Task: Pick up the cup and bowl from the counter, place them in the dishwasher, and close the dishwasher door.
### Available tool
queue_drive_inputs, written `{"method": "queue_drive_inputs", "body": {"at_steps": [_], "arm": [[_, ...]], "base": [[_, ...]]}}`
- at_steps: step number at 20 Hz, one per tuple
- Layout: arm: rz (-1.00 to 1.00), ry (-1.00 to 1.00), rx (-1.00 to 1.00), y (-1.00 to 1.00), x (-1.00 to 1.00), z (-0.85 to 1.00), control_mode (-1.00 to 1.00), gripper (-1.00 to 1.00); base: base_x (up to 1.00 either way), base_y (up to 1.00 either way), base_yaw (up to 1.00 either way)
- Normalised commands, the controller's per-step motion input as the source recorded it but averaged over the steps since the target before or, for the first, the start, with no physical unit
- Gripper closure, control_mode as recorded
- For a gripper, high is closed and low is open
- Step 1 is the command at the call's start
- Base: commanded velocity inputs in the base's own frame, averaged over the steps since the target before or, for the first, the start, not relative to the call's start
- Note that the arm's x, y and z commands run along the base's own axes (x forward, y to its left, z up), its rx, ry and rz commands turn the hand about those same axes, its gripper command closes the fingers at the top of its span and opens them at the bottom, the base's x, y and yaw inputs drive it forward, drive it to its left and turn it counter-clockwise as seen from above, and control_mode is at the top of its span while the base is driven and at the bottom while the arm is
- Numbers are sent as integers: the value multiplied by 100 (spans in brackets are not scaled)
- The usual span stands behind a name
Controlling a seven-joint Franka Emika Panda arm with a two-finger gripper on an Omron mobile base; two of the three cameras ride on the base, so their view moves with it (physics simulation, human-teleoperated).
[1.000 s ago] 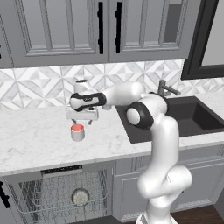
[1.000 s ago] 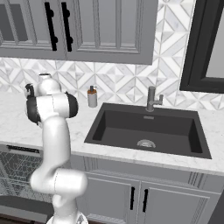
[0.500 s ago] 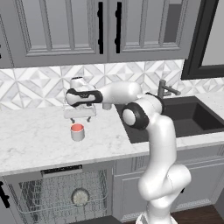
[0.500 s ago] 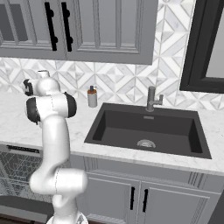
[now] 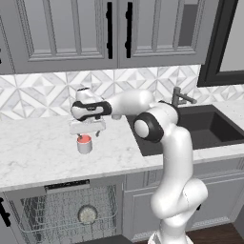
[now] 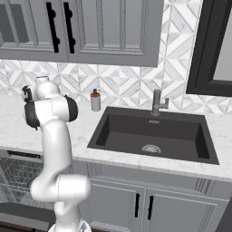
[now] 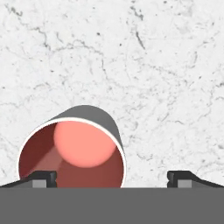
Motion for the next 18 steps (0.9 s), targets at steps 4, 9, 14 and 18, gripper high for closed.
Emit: {"method": "queue_drive_inputs", "body": {"at_steps": [4, 9, 14, 18], "arm": [[2, -1, 3, -4, 0, -21, -100, -100], [3, 0, 0, -4, 0, -22, -100, -100], [3, 1, 0, -1, 0, -29, -100, 100], [2, 0, 0, 0, 0, -10, -100, 100]], "base": [[0, 0, 0], [0, 0, 0], [0, 0, 0], [0, 0, 0]]}}
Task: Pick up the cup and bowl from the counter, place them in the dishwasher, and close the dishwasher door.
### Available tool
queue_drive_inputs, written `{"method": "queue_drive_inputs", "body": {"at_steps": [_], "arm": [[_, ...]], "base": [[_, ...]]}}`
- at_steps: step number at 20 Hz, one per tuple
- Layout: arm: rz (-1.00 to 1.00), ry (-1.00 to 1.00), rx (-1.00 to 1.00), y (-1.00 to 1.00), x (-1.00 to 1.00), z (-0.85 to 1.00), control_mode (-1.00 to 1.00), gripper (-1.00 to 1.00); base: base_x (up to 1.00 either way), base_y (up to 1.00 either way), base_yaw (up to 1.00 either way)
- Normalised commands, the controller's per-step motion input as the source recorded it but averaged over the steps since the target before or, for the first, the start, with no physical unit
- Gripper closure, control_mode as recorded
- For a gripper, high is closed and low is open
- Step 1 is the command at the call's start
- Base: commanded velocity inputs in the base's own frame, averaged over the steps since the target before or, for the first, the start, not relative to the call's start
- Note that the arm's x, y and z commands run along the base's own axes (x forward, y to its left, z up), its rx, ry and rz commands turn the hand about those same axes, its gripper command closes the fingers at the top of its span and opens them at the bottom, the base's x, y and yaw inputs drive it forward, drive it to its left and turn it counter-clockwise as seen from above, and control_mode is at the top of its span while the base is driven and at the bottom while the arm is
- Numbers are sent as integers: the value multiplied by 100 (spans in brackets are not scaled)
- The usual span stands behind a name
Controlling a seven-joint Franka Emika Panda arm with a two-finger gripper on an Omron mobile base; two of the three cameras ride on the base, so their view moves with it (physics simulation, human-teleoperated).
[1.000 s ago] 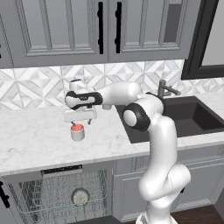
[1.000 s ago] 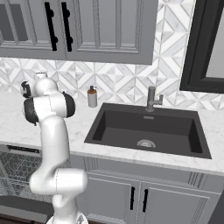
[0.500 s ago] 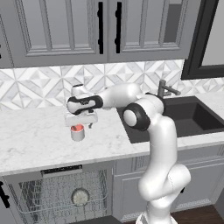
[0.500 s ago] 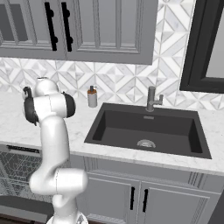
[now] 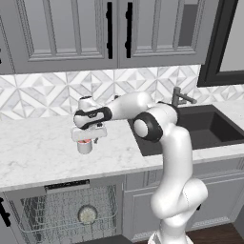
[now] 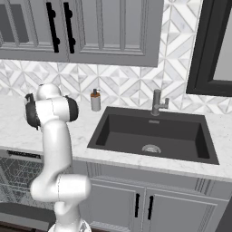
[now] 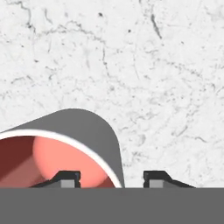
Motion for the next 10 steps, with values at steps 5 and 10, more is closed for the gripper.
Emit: {"method": "queue_drive_inputs", "body": {"at_steps": [5, 10], "arm": [[0, 0, 1, 0, -3, 0, -100, 100], [0, -2, 0, 0, -46, 0, -100, 100]], "base": [[0, 0, 0], [0, 0, 0]]}}
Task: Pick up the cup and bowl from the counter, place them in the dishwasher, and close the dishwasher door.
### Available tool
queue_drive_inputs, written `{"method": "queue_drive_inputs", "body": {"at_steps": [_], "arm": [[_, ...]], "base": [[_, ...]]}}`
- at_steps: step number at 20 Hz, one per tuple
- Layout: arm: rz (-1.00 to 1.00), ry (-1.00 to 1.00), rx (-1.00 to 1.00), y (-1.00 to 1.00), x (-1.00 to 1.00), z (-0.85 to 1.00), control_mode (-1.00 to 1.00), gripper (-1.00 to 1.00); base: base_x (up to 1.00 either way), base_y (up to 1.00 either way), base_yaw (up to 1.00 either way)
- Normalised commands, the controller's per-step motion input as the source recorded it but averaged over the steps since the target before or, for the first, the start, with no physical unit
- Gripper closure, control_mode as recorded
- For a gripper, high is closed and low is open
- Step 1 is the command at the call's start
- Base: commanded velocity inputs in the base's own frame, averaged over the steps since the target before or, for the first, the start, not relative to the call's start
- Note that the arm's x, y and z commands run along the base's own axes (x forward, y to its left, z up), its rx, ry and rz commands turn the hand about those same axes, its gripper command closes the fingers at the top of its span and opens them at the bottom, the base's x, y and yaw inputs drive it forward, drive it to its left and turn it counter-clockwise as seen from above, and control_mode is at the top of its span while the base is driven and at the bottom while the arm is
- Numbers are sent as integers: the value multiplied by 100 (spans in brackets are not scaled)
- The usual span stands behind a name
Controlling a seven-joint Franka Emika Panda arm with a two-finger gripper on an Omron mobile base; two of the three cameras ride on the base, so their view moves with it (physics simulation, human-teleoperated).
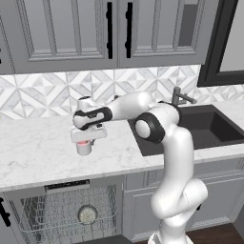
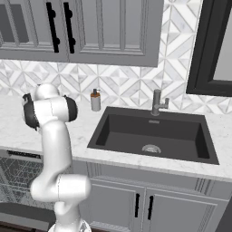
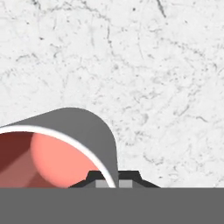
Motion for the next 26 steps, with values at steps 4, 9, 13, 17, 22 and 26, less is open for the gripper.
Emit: {"method": "queue_drive_inputs", "body": {"at_steps": [4, 9, 13, 17, 22, 26], "arm": [[0, -7, 0, -6, -94, 13, -100, 100], [-1, -3, 0, 0, -100, 17, -100, 100], [-8, 0, 0, 2, -100, 1, -100, 100], [-13, -1, 9, 15, -100, 0, -100, 100], [-19, 0, 4, 43, -100, -30, -100, 100], [-15, 0, 0, 50, -100, -59, -100, 100]], "base": [[0, 0, 0], [0, 0, 0], [0, 0, 0], [0, 0, 0], [0, 0, 0], [0, 0, 0]]}}
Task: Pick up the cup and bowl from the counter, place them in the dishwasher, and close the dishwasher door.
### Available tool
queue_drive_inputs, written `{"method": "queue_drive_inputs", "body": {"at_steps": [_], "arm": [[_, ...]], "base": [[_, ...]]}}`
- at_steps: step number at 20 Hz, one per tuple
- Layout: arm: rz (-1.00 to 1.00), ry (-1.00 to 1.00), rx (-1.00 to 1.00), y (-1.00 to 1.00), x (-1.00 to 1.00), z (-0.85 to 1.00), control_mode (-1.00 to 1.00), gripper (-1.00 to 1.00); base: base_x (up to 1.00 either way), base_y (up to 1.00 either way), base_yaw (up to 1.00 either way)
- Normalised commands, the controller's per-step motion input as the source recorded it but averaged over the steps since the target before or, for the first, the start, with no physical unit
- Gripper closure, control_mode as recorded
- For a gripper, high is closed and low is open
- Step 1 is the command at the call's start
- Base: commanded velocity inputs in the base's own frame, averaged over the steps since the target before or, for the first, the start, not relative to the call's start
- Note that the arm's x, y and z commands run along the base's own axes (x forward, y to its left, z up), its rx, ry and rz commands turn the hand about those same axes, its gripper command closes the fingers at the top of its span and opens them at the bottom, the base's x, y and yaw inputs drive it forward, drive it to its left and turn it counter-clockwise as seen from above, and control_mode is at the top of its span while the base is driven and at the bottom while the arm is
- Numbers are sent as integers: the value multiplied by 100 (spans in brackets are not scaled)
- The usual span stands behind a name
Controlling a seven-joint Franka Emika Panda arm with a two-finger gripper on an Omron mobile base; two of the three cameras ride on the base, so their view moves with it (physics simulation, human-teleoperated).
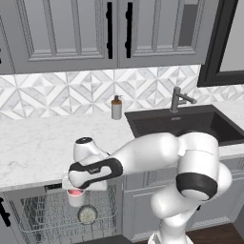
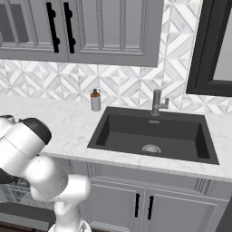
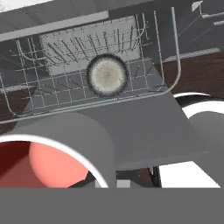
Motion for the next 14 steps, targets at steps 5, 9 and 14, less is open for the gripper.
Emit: {"method": "queue_drive_inputs", "body": {"at_steps": [5, 9, 14], "arm": [[-10, -1, -6, 44, -63, -61, -100, 100], [-7, -23, -12, 32, -8, -62, -100, 100], [-2, -24, -5, 1, 9, -42, -100, 100]], "base": [[0, 0, 0], [0, 0, 0], [0, 0, 0]]}}
